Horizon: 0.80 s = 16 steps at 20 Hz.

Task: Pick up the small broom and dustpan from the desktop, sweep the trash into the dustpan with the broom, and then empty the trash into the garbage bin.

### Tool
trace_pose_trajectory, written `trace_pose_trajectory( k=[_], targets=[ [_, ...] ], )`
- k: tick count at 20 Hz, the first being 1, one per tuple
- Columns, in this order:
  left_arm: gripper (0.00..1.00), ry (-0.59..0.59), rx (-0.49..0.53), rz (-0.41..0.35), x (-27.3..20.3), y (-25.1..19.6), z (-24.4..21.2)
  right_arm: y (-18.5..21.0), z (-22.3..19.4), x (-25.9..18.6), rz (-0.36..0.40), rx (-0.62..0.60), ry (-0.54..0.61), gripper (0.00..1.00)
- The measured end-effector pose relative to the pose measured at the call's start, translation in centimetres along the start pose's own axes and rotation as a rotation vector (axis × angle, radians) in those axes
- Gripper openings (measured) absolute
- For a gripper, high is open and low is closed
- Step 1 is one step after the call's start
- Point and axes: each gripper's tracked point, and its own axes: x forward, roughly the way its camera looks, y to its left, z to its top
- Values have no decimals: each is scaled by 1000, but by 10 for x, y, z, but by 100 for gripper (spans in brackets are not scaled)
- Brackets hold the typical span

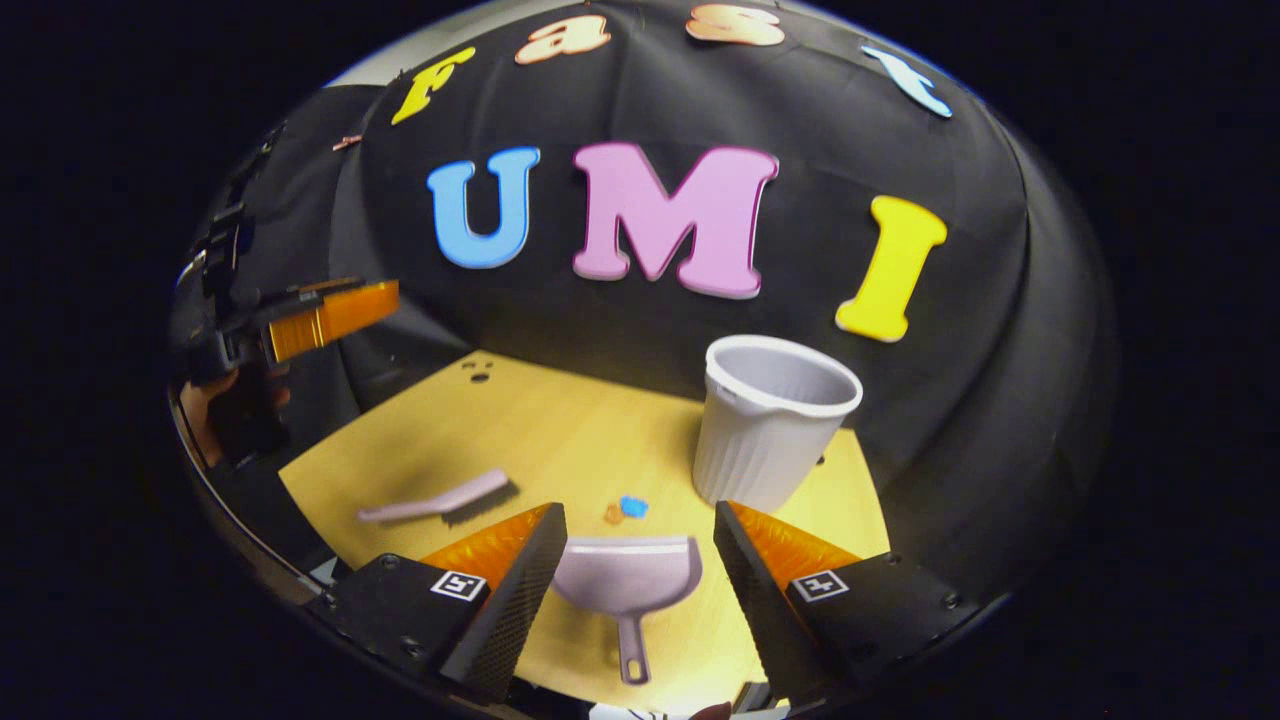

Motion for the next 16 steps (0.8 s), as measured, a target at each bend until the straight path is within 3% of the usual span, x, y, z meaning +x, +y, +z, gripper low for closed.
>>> trace_pose_trajectory(
  k=[8, 11, 16],
  targets=[
    [95, 31, -3, 47, -19, 21, -16, 4, -137, 39, 64, -41, 437, 87],
    [95, 33, 10, 51, -24, 27, -19, 1, -177, 62, 63, -12, 543, 67],
    [95, 38, 34, 66, -31, 37, -23, 5, -212, 91, 74, 17, 681, 67]
  ],
)
